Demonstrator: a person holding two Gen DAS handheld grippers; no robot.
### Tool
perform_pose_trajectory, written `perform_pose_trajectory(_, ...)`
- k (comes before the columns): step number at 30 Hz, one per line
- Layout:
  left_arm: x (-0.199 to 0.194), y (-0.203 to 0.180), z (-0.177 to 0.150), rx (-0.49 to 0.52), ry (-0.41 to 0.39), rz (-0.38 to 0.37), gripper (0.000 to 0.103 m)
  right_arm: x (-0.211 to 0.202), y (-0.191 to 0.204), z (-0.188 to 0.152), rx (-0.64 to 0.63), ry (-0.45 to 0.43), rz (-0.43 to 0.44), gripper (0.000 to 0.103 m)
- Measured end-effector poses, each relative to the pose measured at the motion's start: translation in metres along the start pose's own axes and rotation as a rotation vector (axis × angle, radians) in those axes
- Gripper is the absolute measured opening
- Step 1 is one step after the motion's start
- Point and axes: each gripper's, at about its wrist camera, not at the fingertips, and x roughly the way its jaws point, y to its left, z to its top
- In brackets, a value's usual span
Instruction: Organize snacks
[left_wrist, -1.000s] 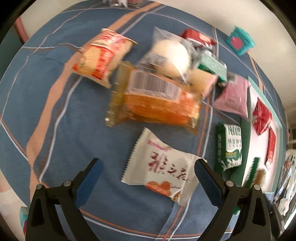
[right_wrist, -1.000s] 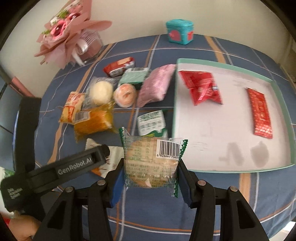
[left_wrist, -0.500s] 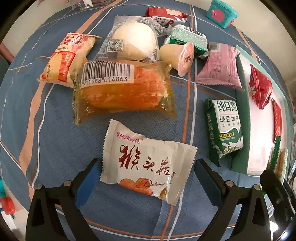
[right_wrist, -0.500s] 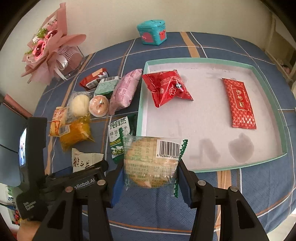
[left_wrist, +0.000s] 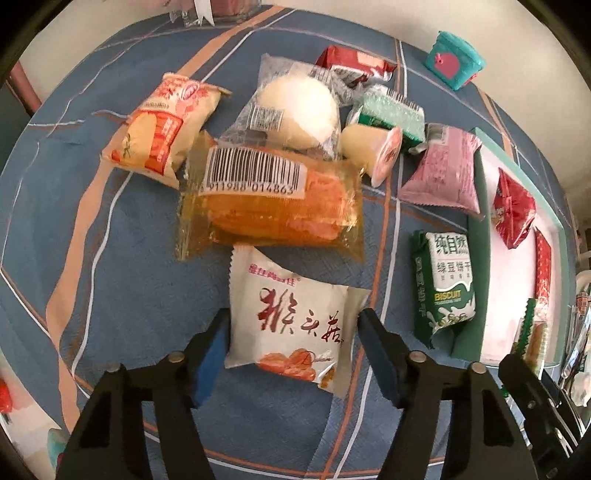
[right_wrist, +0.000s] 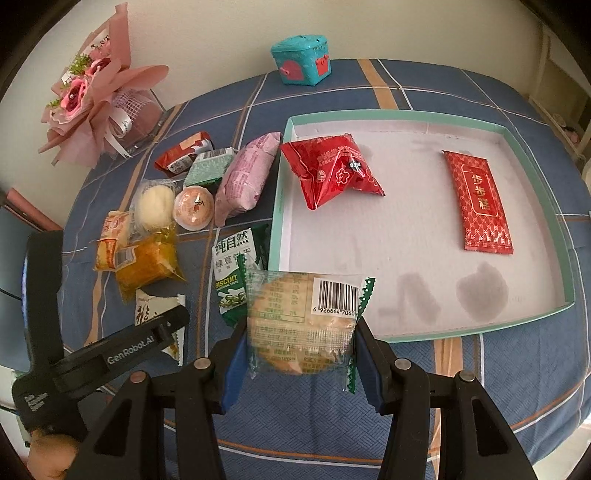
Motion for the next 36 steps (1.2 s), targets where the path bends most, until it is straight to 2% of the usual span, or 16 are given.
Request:
perform_pose_trajectory(1, -0.003, -0.001, 0.0, 0.002, -0.005, -0.001, 0.058, 0.0, 0.0, 0.0, 0.001, 0.001, 0.0, 0.055)
perform_pose_trajectory(5, -0.011, -0.007, 0.002, 0.007, -0.005, -0.004, 0.058, 0.001, 0.0, 0.0, -0.001, 0.006, 0.001, 0.055)
perform_pose_trajectory(16, -0.009, 0.014, -0.003, -0.017, -0.016, -0.047, 0.055, -0.001, -0.001, 0.001, 0.0, 0.002, 0.004, 0.055)
perform_pose_trajectory(26, -0.049, 0.023, -0.009, -0.013, -0.109, -0.069, 0.055, -0.01, -0.005, 0.004, 0.015, -0.031, 0.001, 0.055)
perform_pose_trajectory(32, -0.066, 0.021, -0.013, -0.003, -0.144, -0.076, 0.055, -0.015, -0.021, 0.009, 0.069, -0.054, -0.035, 0.055)
perform_pose_trajectory(36, -0.071, 0.007, -0.014, 0.016, -0.155, -0.082, 0.055, -0.017, -0.042, 0.013, 0.124, -0.071, -0.115, 0.055)
